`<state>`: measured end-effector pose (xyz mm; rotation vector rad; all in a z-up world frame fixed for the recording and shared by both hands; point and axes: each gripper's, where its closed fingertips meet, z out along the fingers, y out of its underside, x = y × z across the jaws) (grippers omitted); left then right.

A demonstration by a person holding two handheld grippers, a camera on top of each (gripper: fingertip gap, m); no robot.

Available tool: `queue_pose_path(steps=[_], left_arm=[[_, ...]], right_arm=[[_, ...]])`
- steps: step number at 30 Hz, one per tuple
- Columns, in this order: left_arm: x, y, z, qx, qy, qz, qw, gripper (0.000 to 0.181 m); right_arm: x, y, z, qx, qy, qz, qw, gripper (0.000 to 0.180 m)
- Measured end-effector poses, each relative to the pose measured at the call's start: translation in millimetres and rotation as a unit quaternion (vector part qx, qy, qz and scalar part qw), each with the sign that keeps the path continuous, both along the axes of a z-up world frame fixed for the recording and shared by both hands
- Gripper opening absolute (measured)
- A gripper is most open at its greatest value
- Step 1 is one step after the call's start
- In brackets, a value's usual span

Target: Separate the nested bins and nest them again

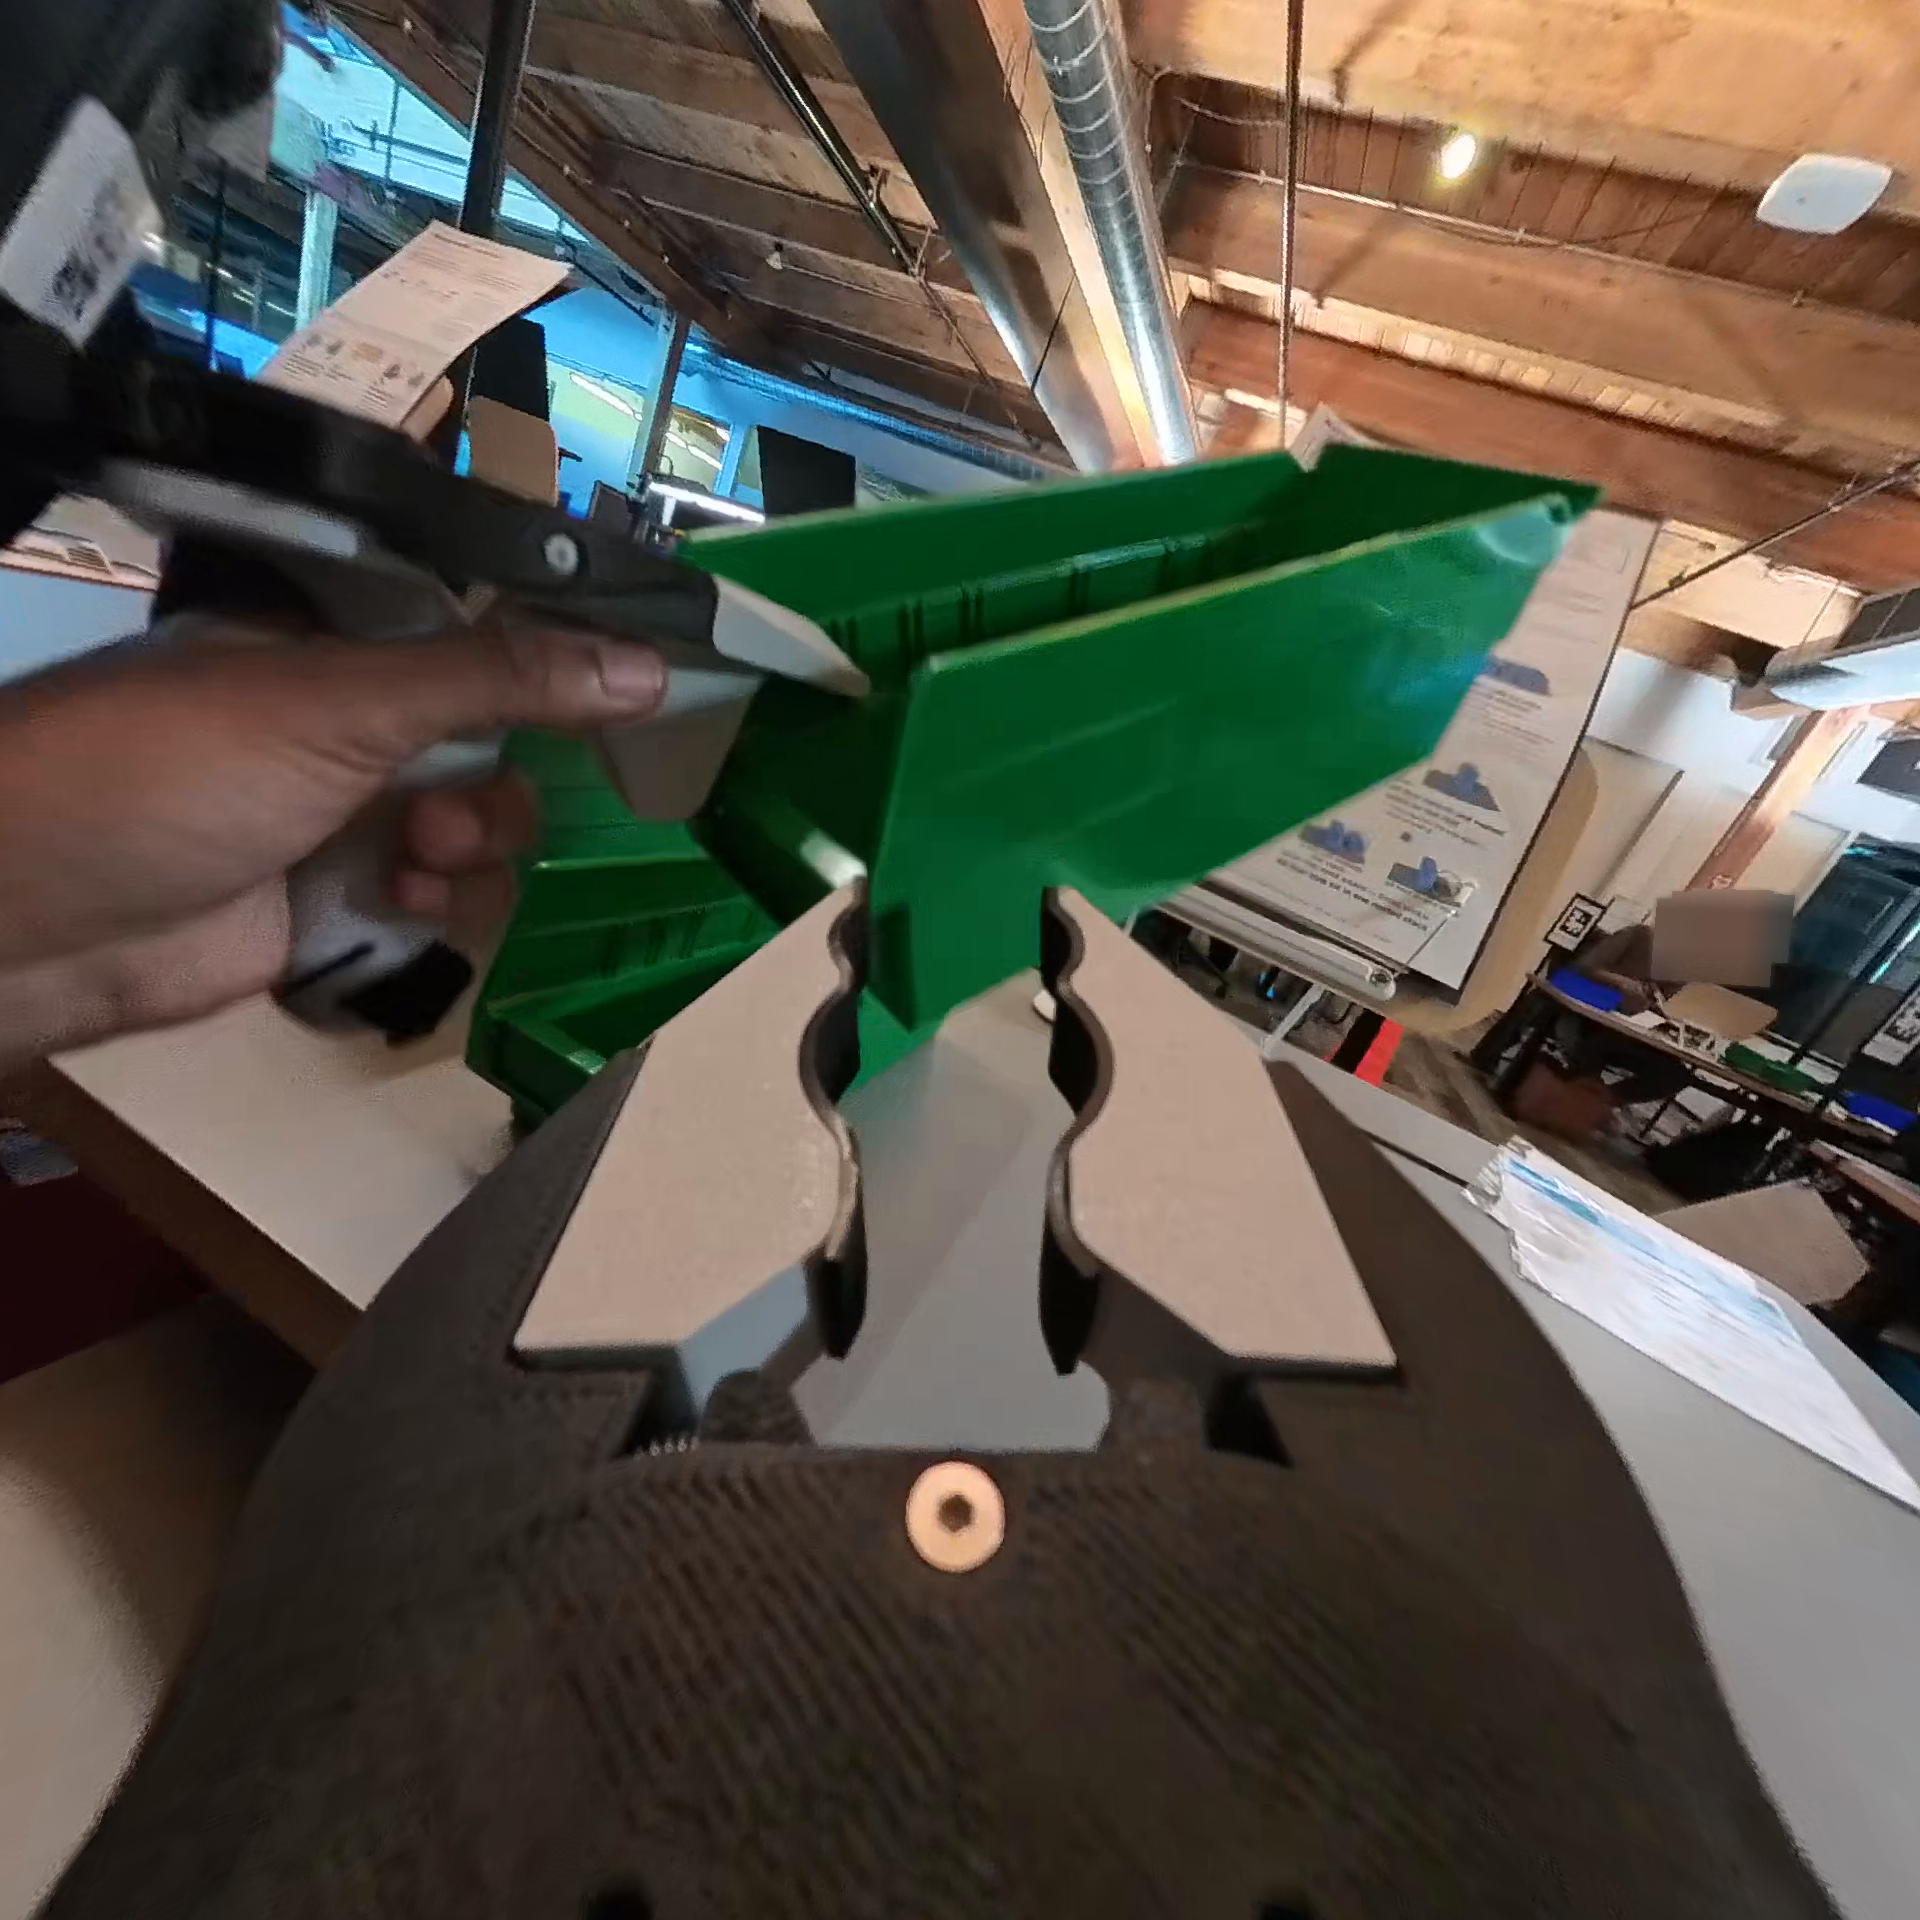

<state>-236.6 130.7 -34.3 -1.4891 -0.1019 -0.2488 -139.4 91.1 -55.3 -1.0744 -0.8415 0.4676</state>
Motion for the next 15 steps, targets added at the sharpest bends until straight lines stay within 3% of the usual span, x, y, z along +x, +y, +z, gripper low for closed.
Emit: queue_pose_path(steps=[8, 15], left_arm=[[-145, -54, 69, 0.063, -0.026, 0.149, 0.987, 0.001], [-254, -105, 55, 0.015, -0.020, 0.253, 0.967, 0.001]], right_arm=[[-17, 6, -32, -0.033, -0.063, 0.012, 0.997, 0.031], [-30, 7, -58, -0.108, -0.091, 0.047, 0.989, 0.028]])
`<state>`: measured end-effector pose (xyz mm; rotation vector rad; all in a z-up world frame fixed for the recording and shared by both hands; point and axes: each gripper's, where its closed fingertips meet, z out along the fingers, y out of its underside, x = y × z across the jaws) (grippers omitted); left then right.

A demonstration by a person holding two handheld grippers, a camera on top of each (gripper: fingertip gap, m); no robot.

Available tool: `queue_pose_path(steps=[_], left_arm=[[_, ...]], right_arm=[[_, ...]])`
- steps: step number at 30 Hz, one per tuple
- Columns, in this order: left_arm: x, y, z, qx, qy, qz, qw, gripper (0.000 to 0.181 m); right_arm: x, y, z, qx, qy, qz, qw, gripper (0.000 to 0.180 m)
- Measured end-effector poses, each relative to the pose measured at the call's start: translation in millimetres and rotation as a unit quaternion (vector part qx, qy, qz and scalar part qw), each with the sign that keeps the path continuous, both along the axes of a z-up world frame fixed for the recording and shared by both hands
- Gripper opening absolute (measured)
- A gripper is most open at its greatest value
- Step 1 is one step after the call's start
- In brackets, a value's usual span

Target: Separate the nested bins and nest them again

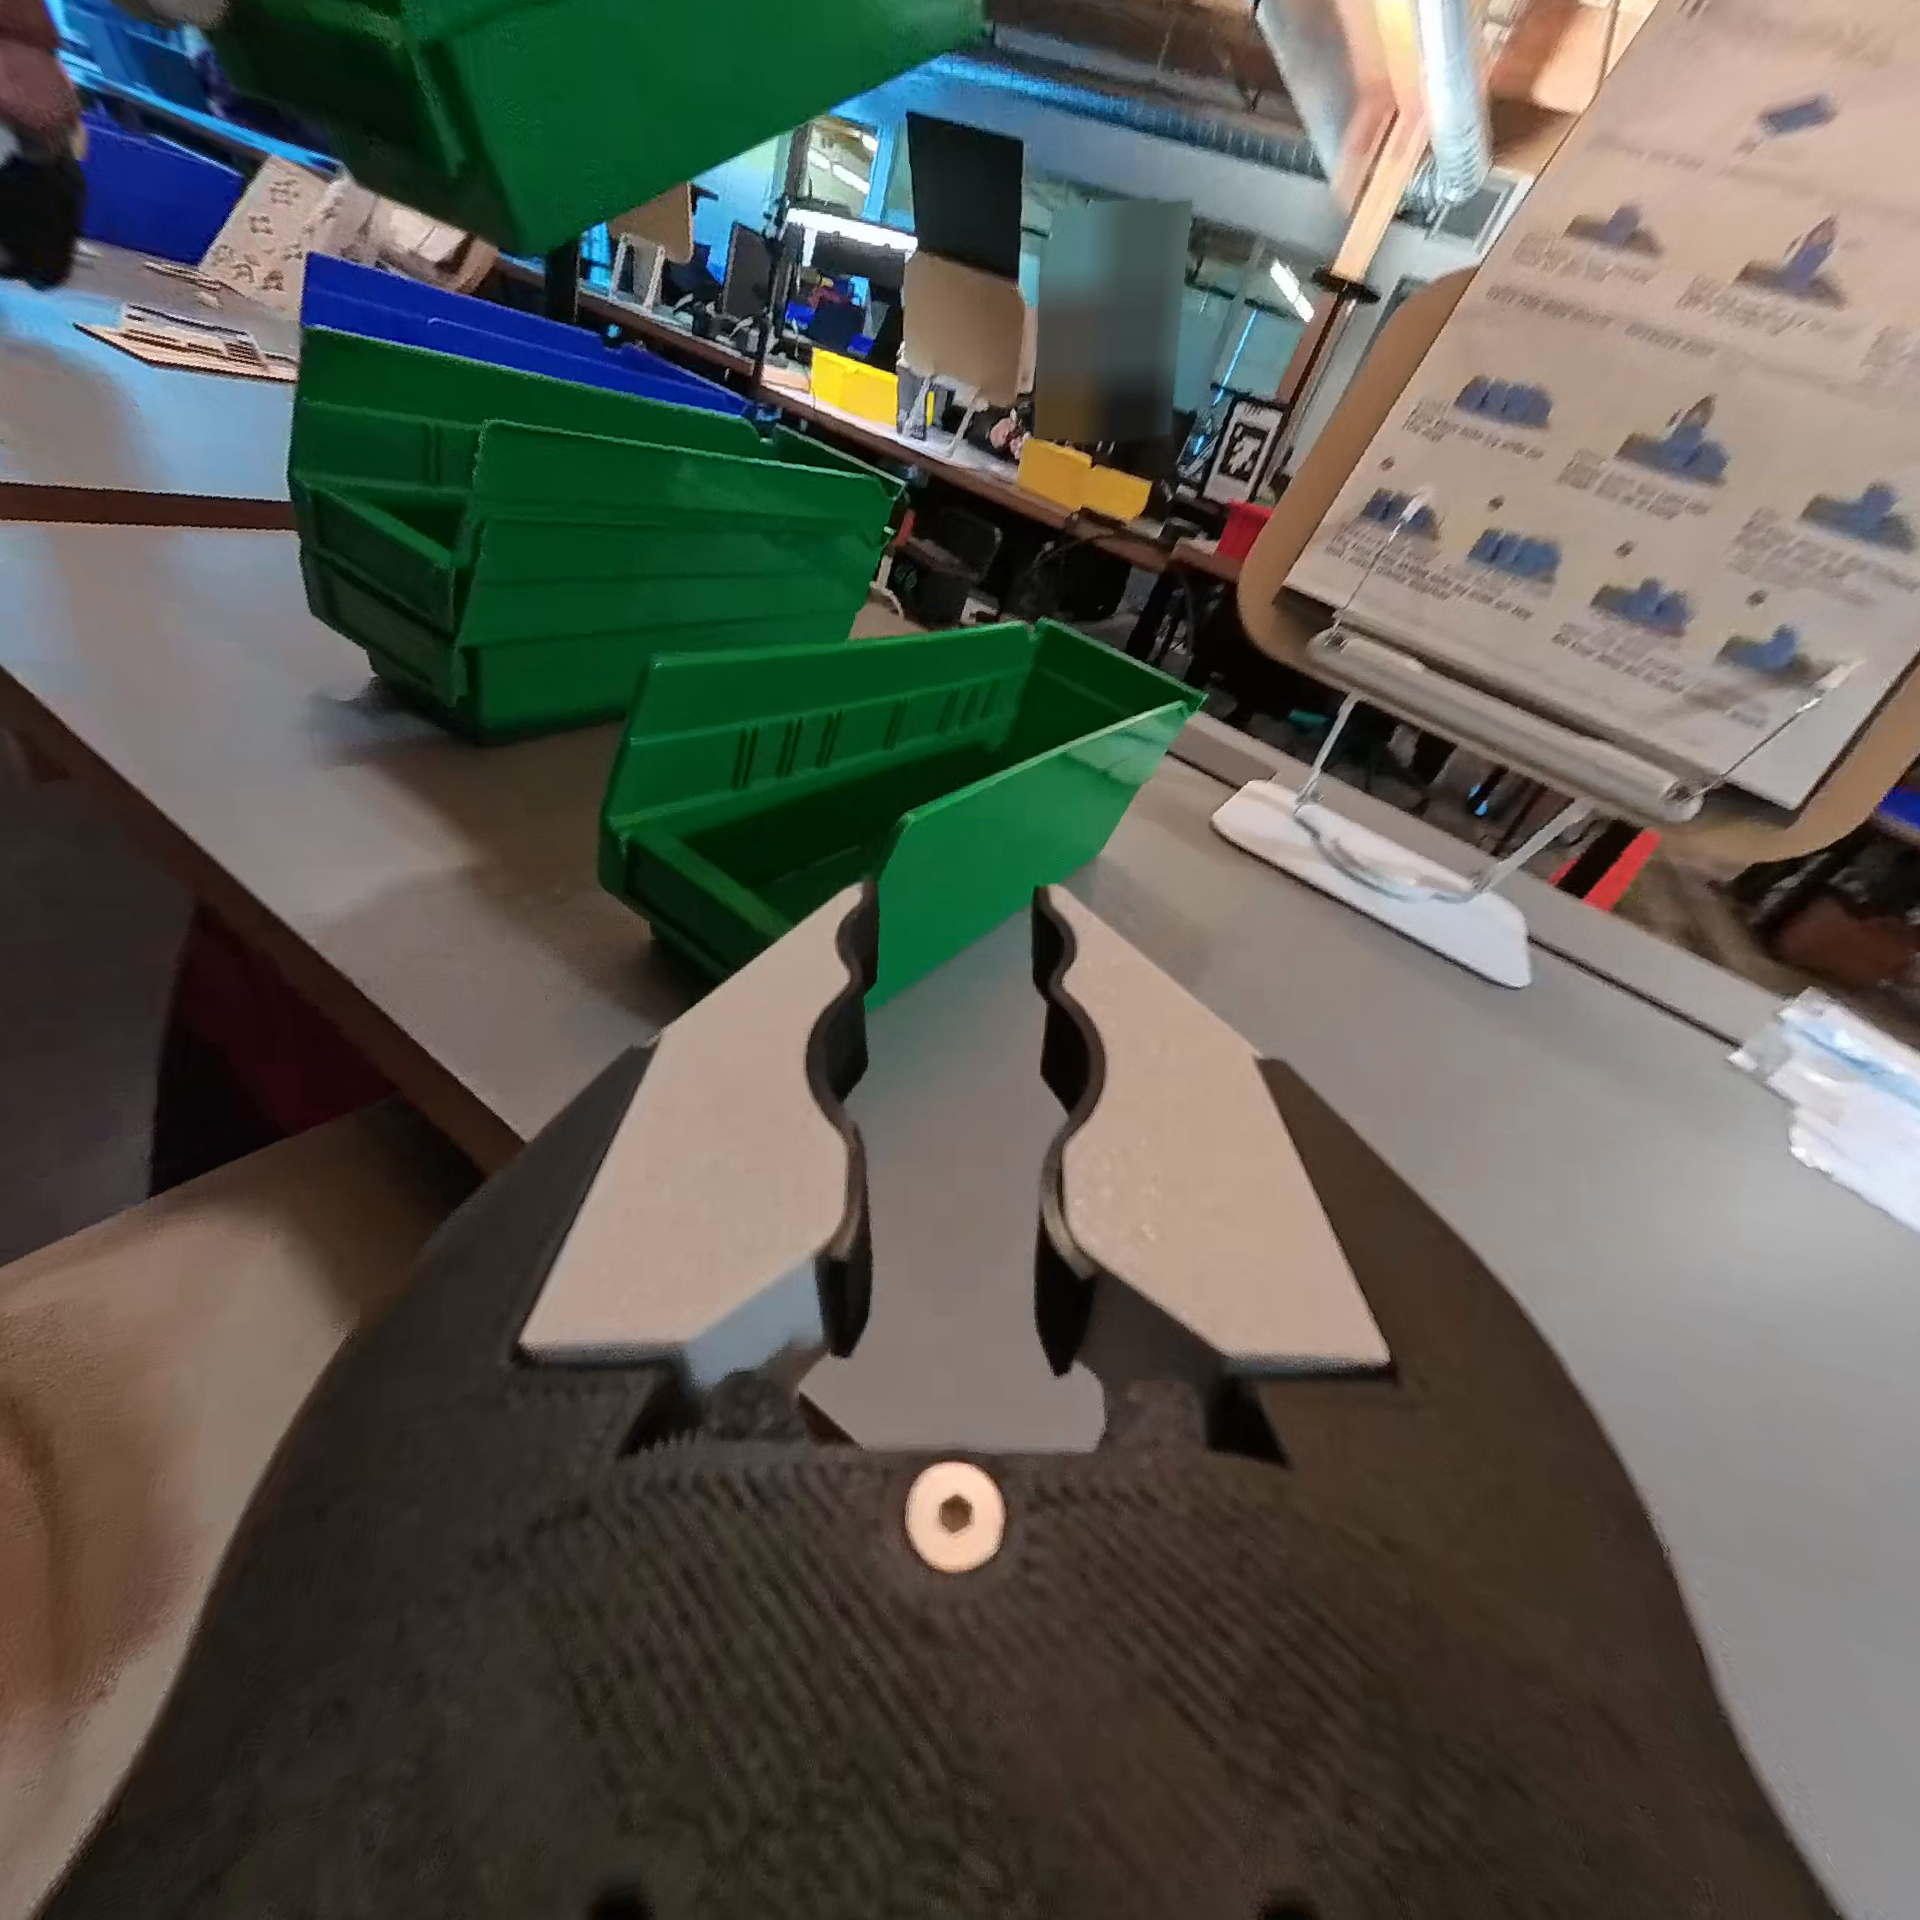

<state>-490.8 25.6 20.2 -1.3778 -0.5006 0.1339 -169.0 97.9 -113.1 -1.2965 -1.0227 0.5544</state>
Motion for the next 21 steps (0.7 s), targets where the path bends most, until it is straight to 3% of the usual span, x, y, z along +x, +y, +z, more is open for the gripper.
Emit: queue_pose_path(steps=[9, 21], left_arm=[[-33, 5, -58, -0.146, 0.001, 0.014, 0.989, 0.002], [-42, 14, -87, -0.181, -0.034, 0.000, 0.983, 0.002]], right_arm=[[0, 6, -10, -0.046, -0.003, 0.010, 0.999, 0.023], [1, 6, -10, -0.048, -0.003, 0.012, 0.999, 0.020]])
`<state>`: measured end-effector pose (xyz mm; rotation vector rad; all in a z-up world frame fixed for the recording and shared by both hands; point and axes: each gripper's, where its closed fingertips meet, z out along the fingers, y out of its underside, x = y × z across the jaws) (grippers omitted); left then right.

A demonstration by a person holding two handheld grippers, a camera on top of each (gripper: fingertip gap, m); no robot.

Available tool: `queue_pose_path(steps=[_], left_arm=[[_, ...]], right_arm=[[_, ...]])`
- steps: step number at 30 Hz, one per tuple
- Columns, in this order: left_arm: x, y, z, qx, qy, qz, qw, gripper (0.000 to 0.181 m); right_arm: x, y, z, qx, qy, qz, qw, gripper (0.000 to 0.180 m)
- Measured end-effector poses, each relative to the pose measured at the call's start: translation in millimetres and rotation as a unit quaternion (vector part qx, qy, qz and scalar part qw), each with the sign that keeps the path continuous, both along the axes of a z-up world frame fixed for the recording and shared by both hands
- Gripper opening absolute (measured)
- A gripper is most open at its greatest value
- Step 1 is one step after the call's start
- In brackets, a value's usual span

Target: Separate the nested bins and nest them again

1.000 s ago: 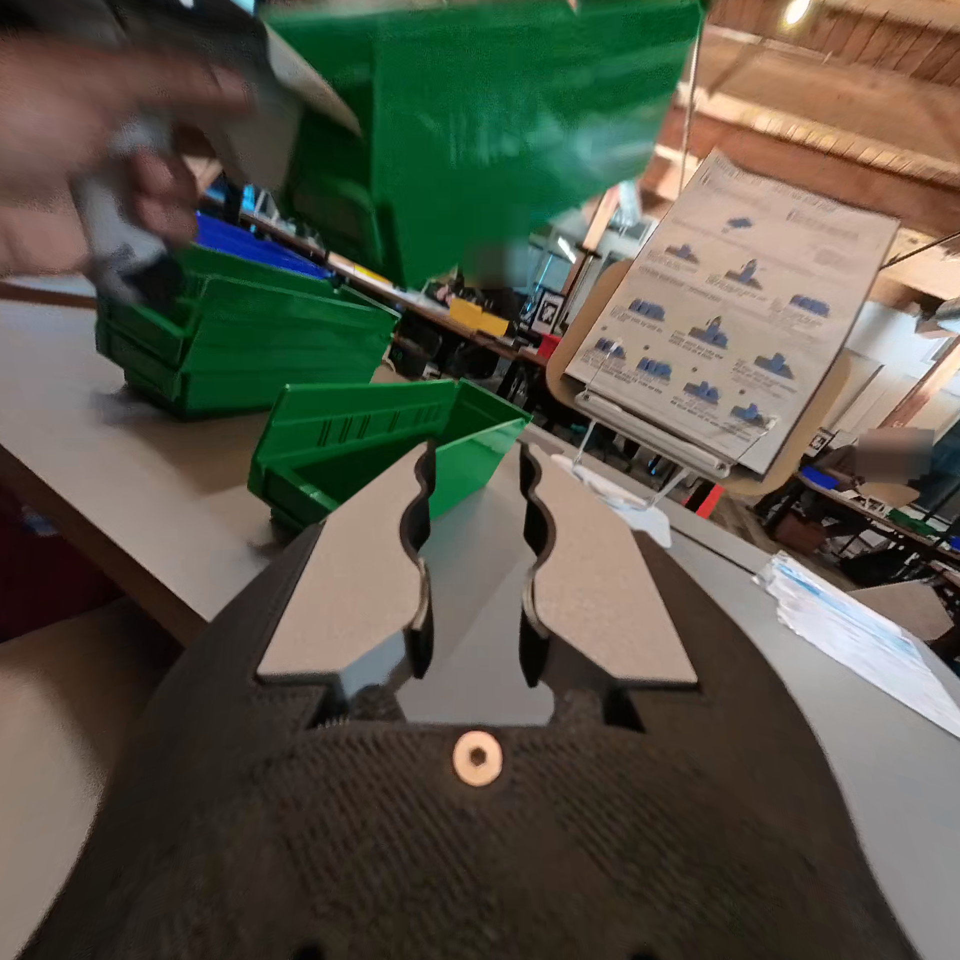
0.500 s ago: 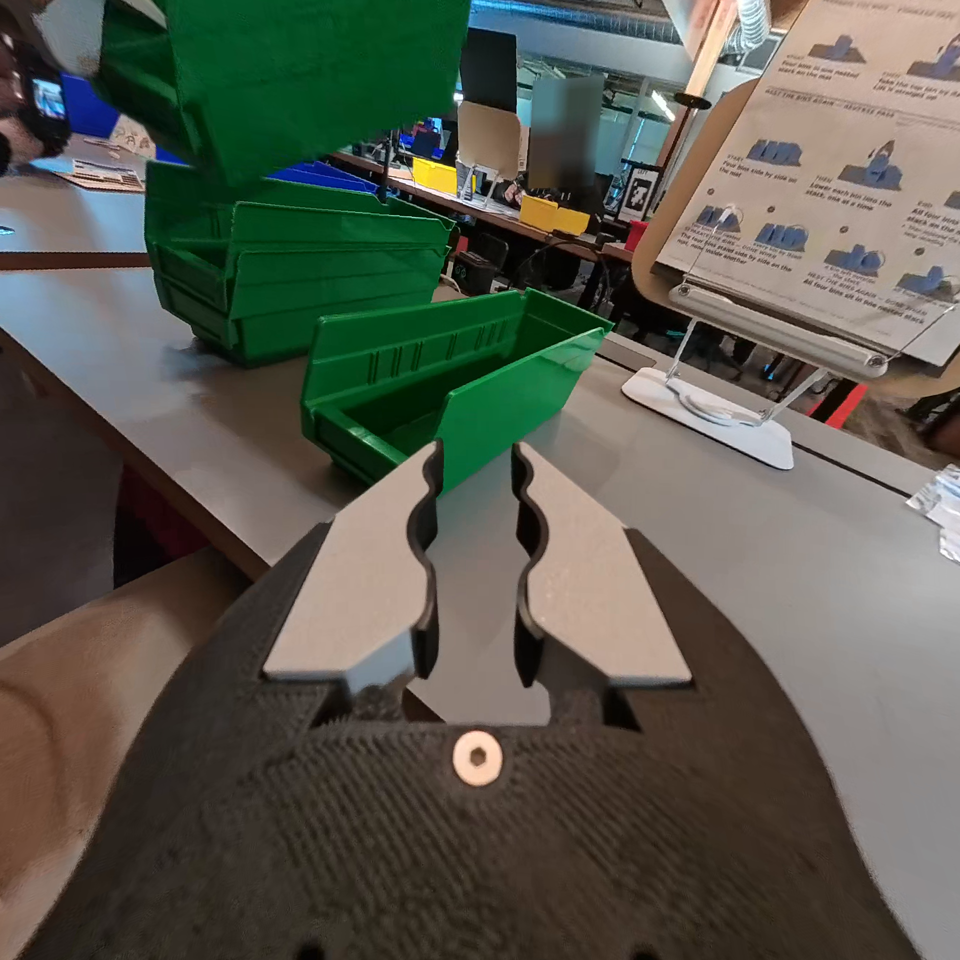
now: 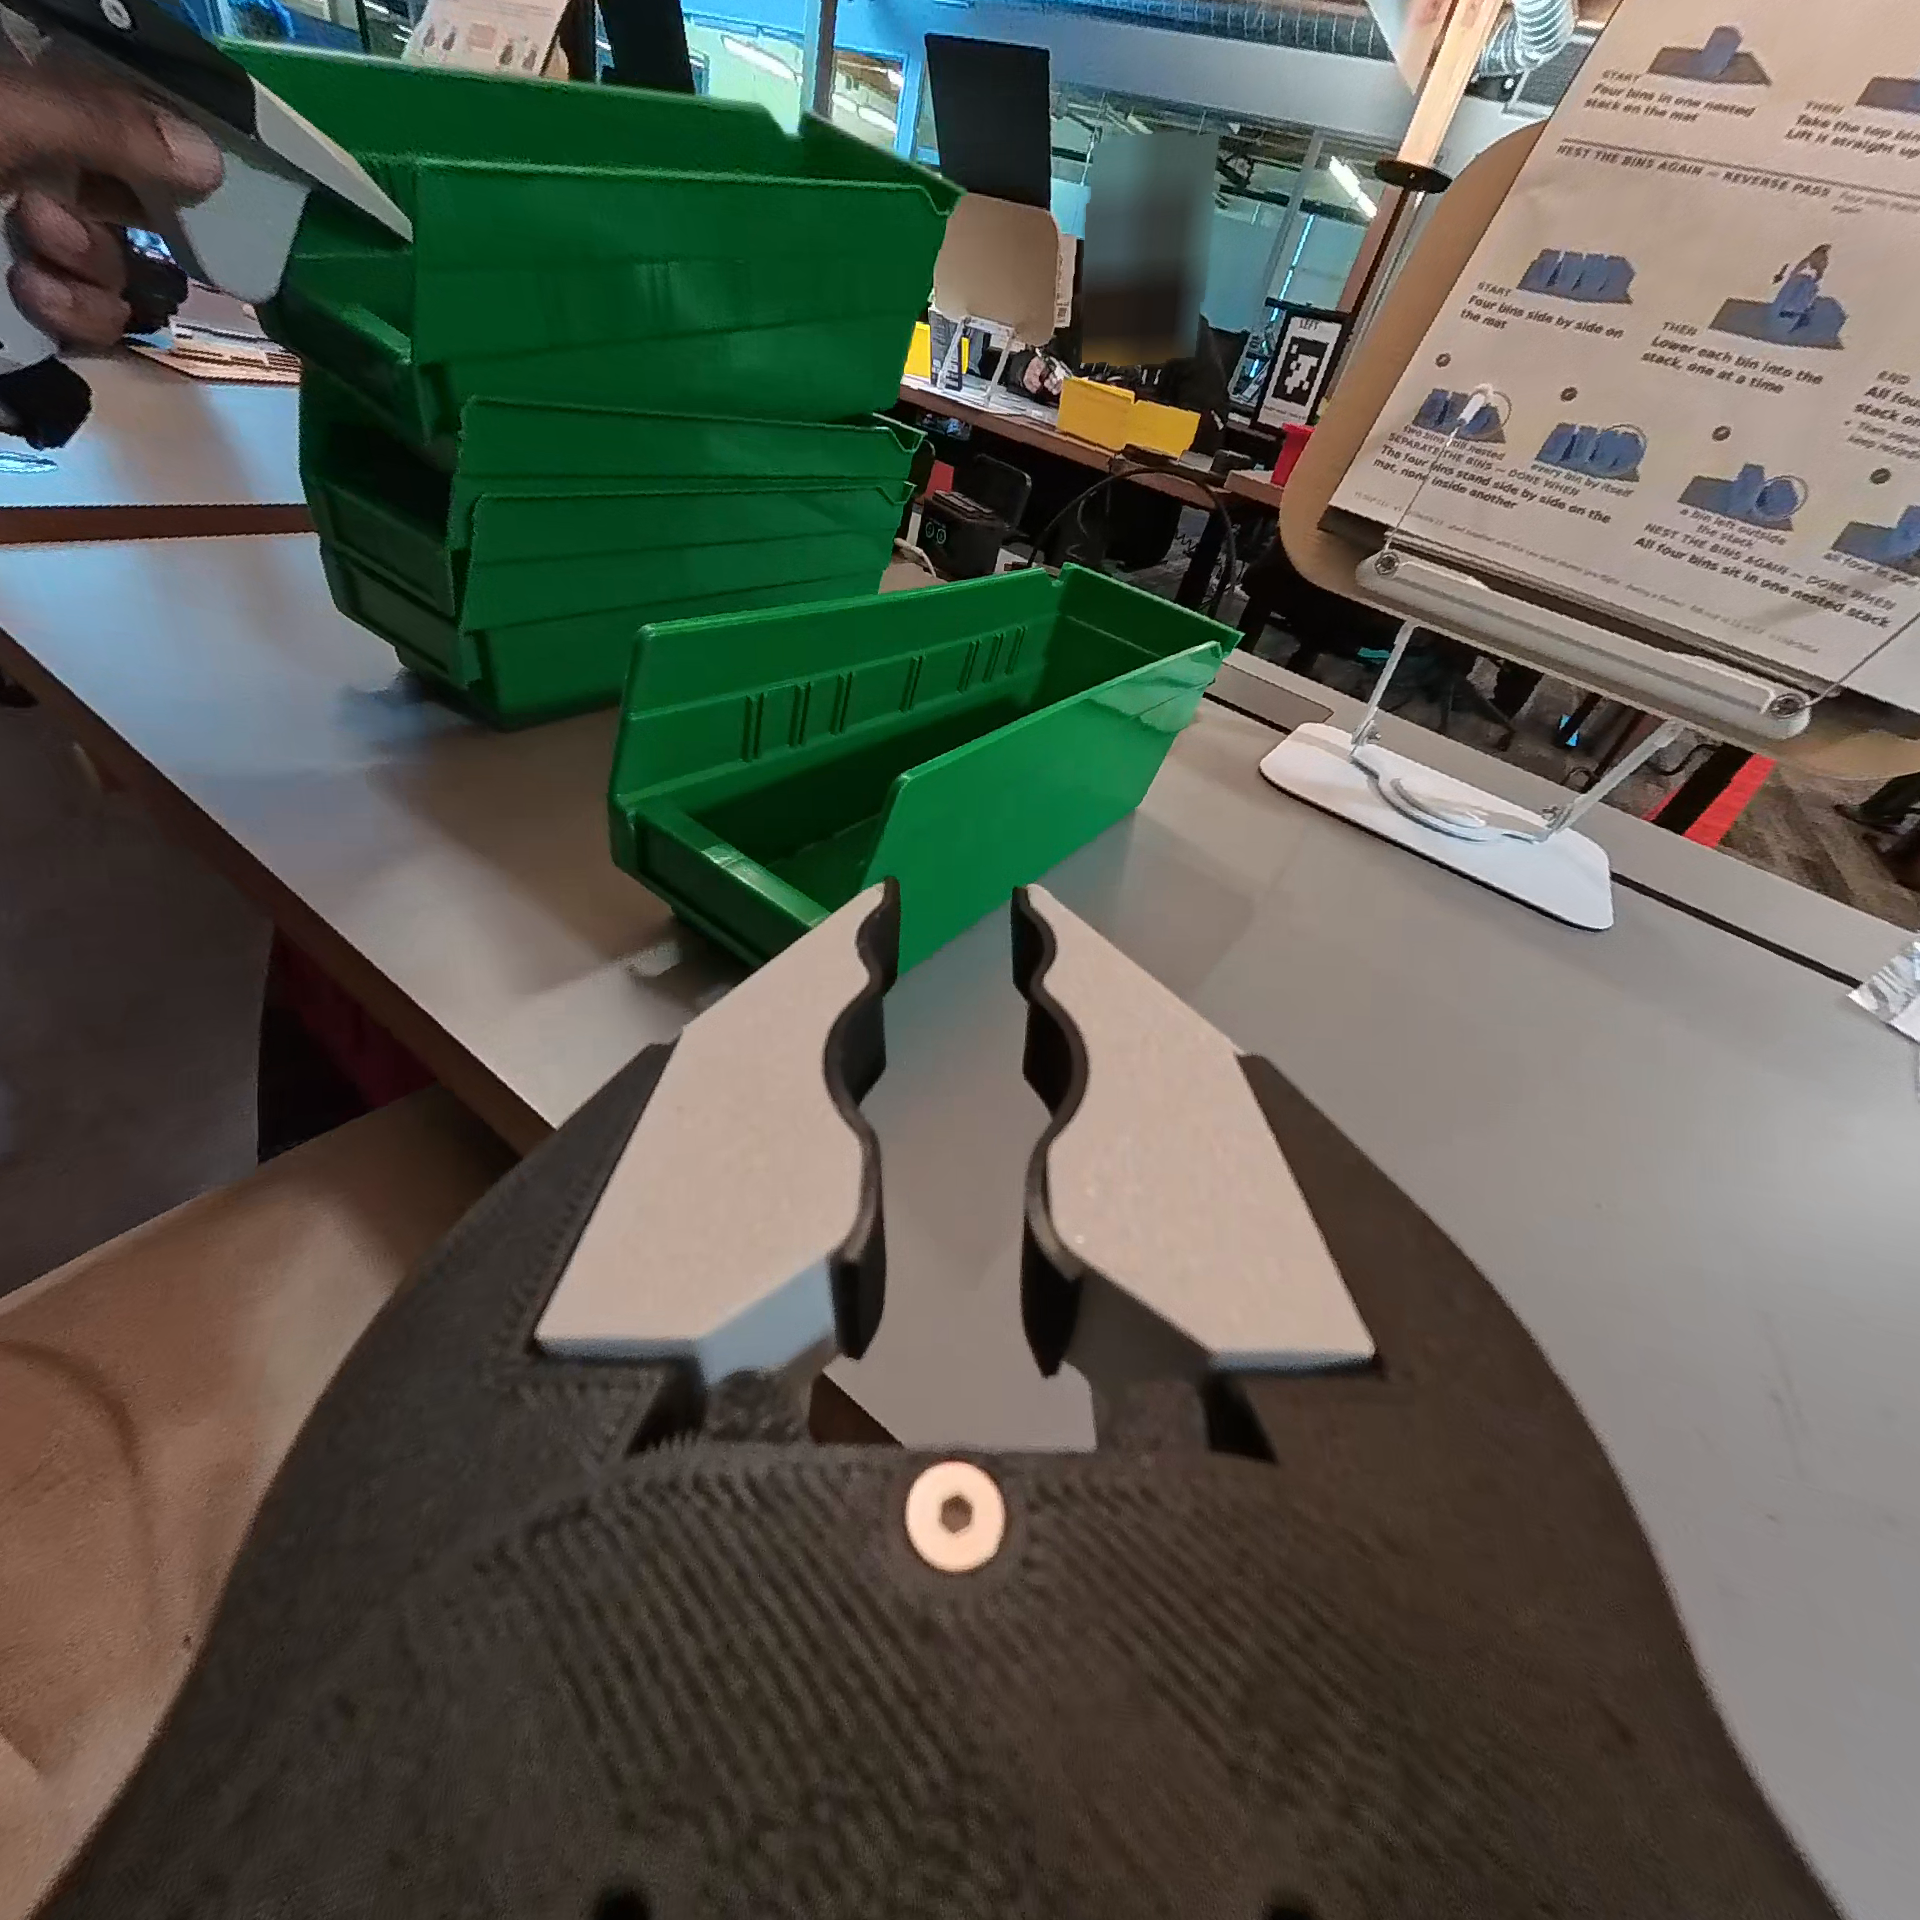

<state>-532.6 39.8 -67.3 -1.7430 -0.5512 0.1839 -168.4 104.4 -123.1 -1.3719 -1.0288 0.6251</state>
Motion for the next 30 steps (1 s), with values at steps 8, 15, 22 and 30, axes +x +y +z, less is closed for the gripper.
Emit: queue_pose_path(steps=[8, 15, 22, 30], left_arm=[[-1, 5, -14, -0.016, -0.034, -0.020, 0.999, 0.002], [-6, 4, -25, -0.011, -0.070, -0.011, 0.997, 0.002], [-6, 0, -10, 0.023, -0.060, -0.013, 0.998, 0.004], [-6, 0, -14, 0.011, -0.048, -0.005, 0.999, 0.003]], right_arm=[[-1, -1, -1, 0.001, -0.002, 0.002, 1.000, 0.020], [0, 0, -1, 0.000, -0.003, 0.001, 1.000, 0.019], [-1, 0, -2, 0.000, -0.004, 0.003, 1.000, 0.019], [-1, 0, -2, 0.001, -0.006, 0.003, 1.000, 0.019]])
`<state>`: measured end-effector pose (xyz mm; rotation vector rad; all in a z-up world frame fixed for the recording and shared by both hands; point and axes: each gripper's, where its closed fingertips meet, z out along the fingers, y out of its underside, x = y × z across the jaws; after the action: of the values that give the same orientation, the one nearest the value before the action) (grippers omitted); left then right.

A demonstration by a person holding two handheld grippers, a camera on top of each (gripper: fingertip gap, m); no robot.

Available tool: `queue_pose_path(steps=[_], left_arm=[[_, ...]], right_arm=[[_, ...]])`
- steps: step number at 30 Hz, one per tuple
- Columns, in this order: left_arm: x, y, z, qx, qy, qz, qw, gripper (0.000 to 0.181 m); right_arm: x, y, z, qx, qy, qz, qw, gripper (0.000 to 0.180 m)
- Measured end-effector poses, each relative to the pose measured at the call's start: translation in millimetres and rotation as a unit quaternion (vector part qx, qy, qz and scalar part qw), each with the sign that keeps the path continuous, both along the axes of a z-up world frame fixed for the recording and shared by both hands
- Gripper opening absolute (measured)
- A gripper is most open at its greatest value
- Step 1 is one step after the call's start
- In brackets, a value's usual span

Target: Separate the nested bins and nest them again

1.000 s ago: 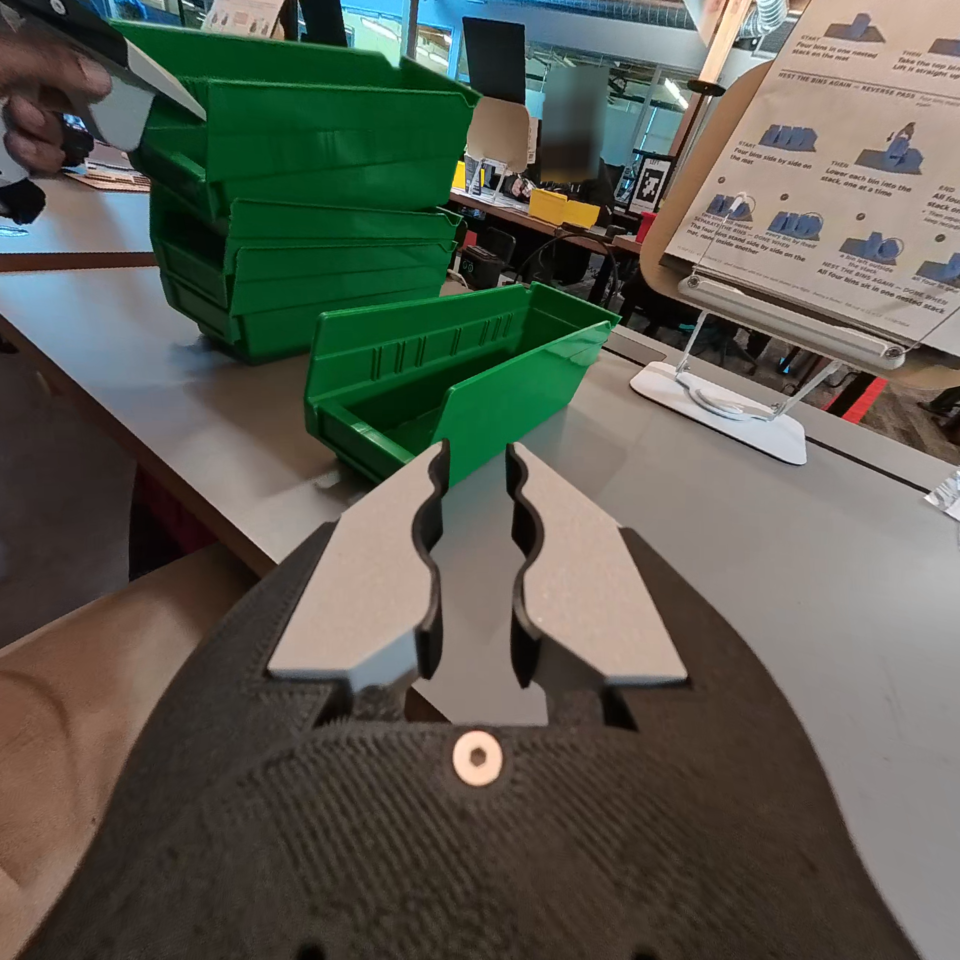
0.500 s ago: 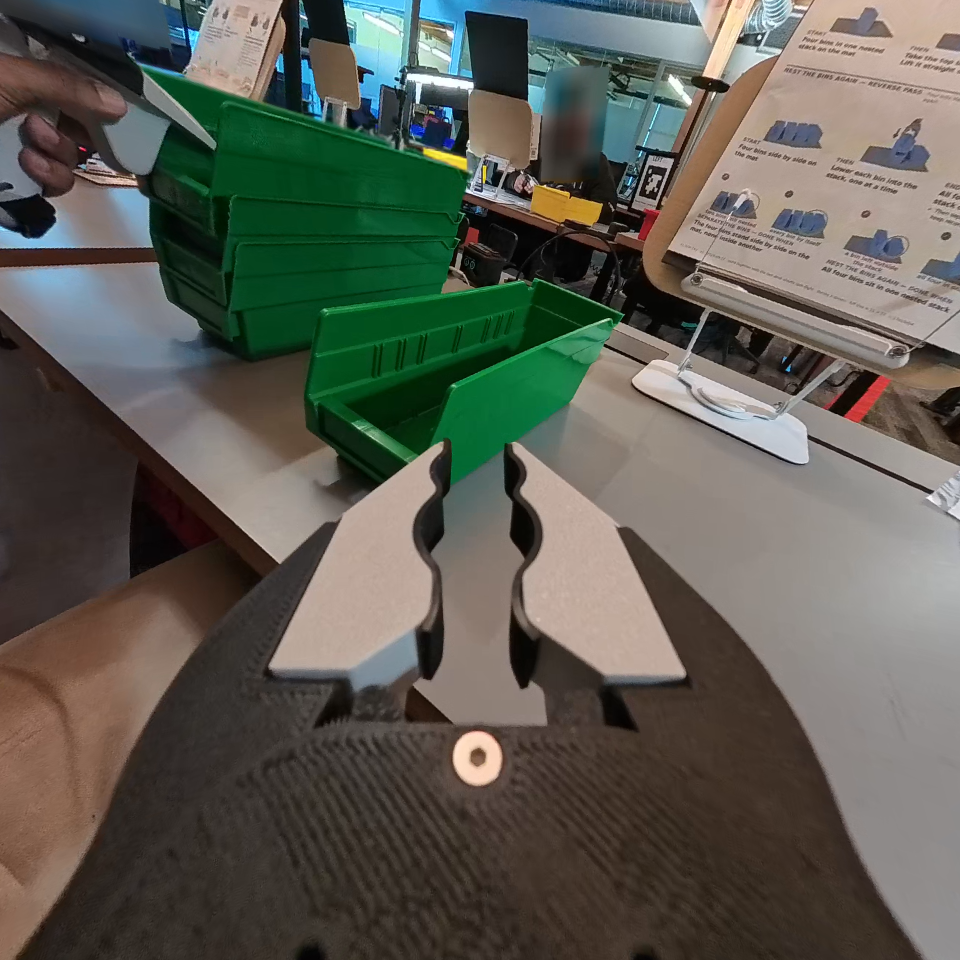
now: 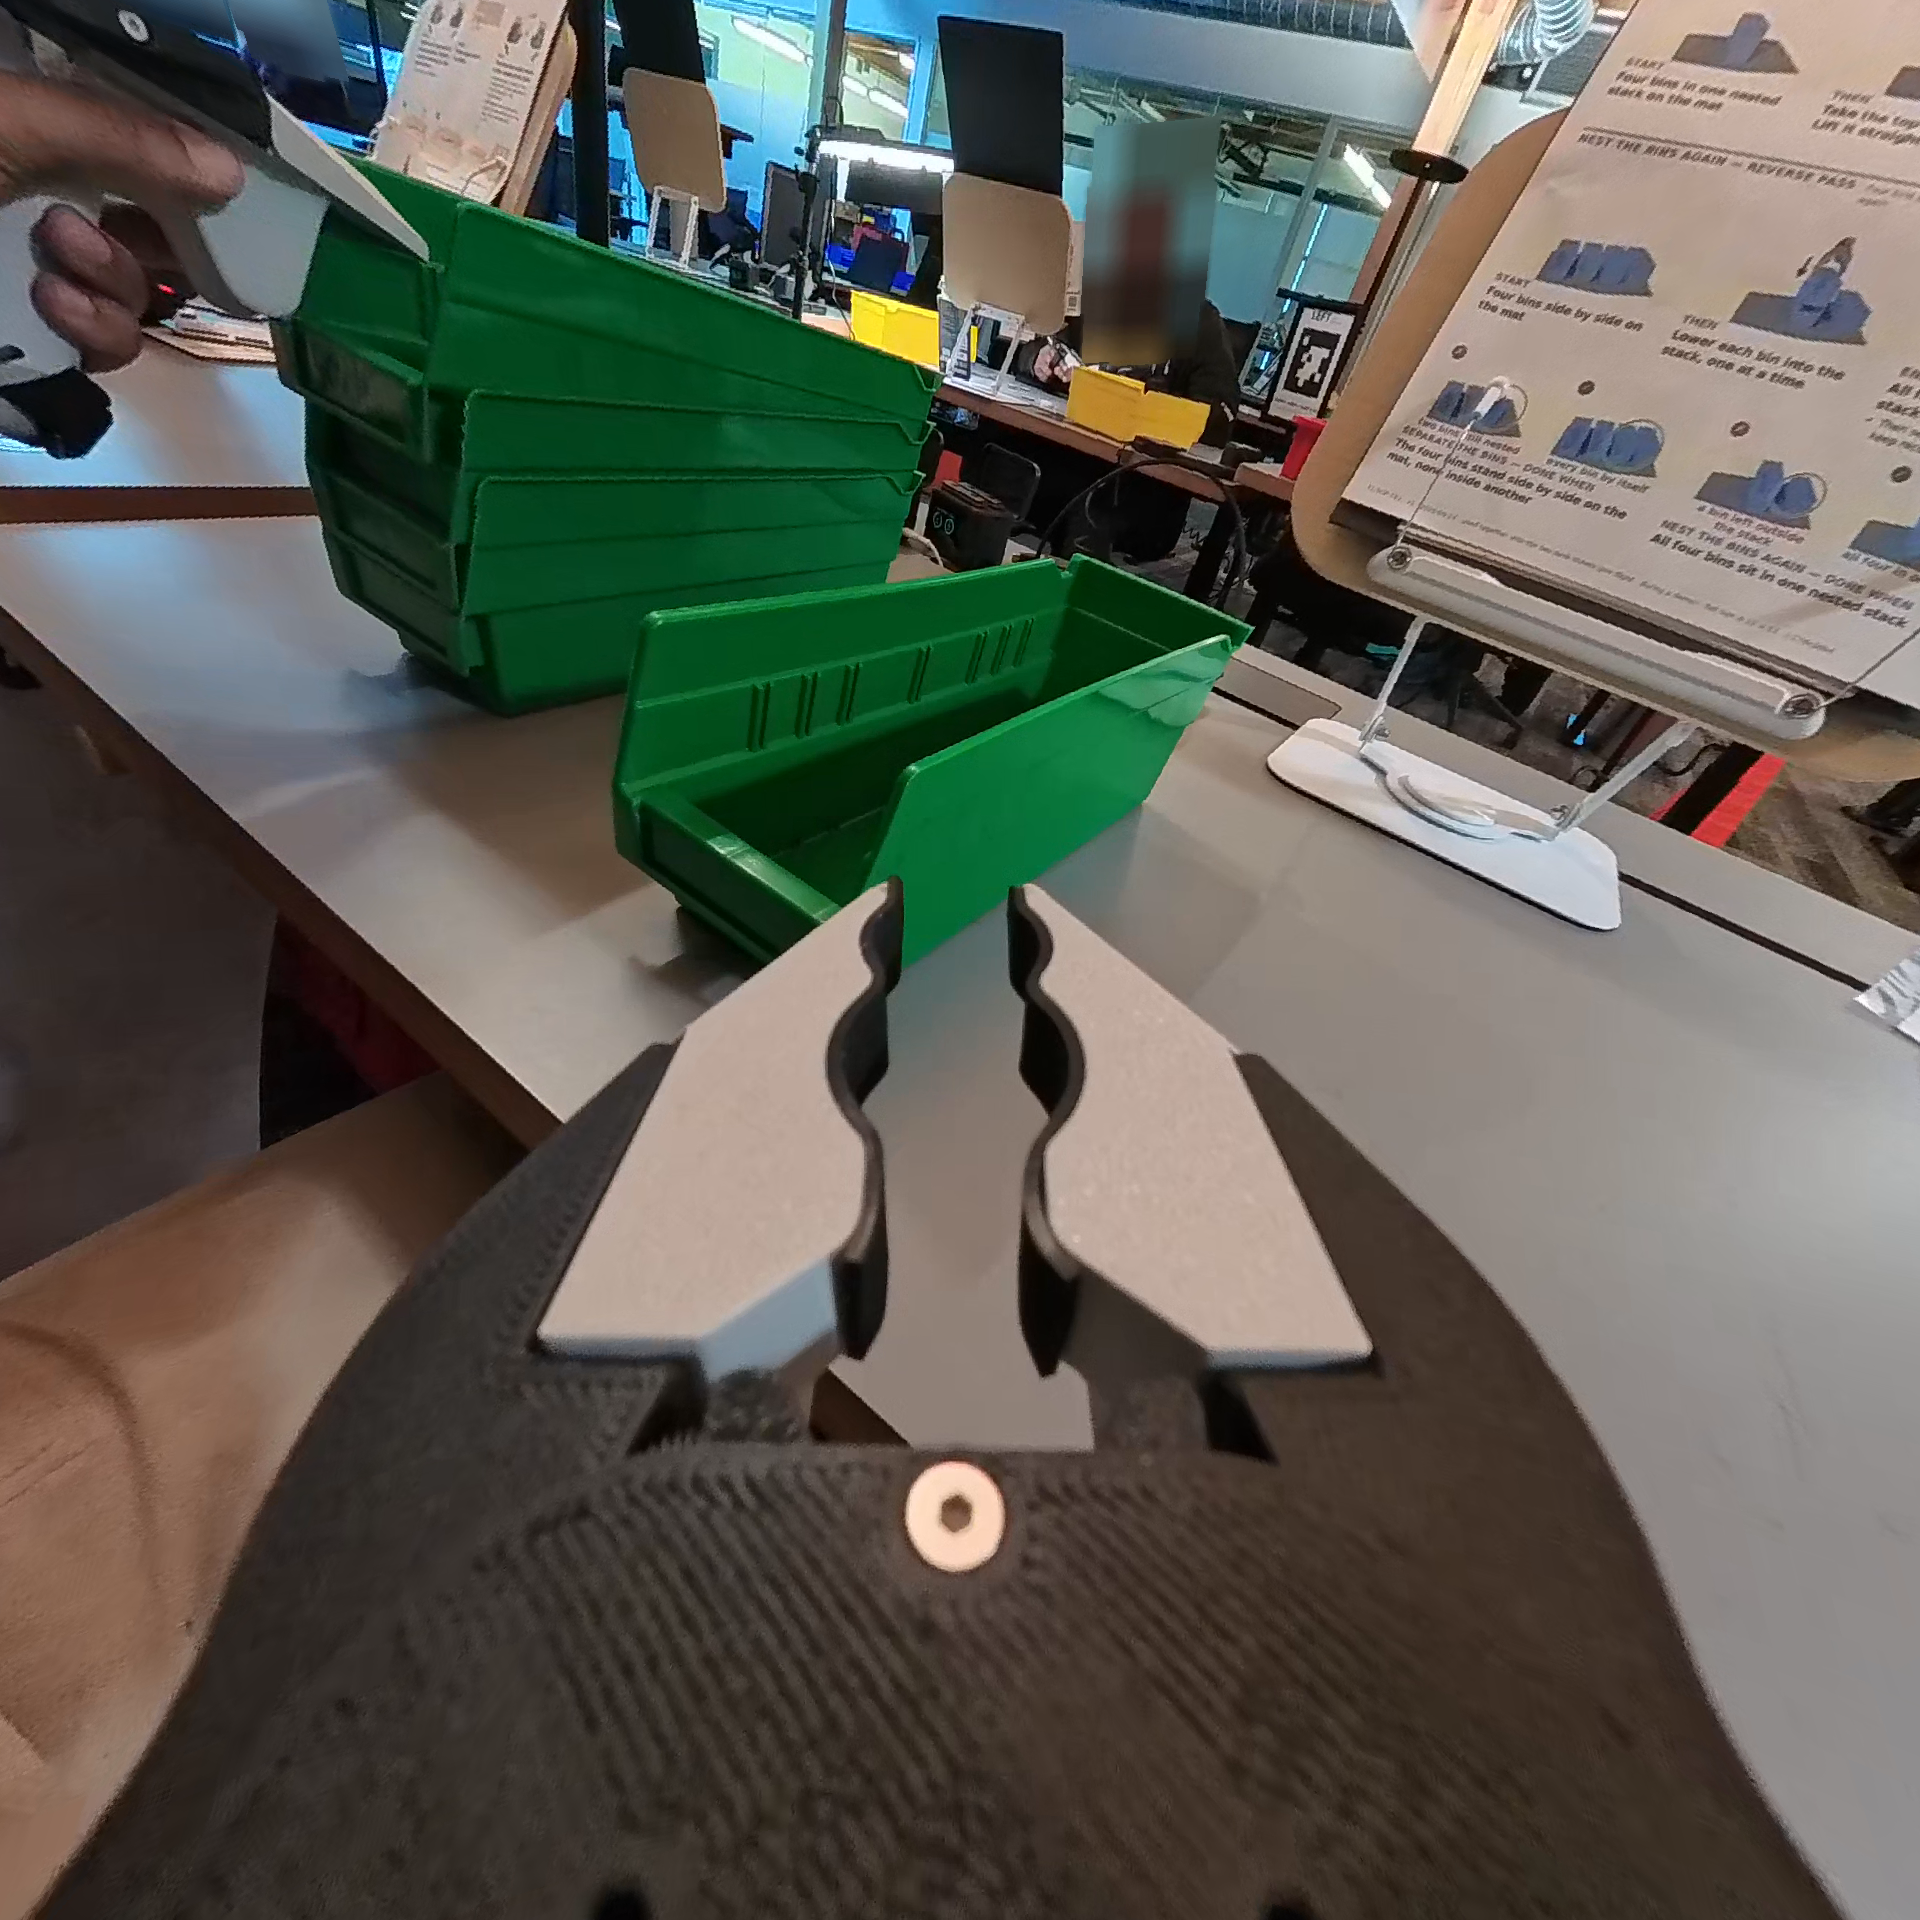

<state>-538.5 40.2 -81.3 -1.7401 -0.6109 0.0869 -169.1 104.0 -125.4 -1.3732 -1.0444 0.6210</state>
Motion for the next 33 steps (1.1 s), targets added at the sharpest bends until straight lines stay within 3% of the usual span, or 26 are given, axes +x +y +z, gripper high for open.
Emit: queue_pose_path(steps=[9, 33], left_arm=[[-1, -1, -1, -0.018, 0.032, 0.012, 0.999, 0.000], [-1, -5, 21, 0.106, 0.032, 0.040, 0.993, 0.000]], right_arm=[[-1, -1, -1, 0.000, -0.003, 0.002, 1.000, 0.019], [0, 1, 0, -0.002, 0.000, 0.000, 1.000, 0.019]])
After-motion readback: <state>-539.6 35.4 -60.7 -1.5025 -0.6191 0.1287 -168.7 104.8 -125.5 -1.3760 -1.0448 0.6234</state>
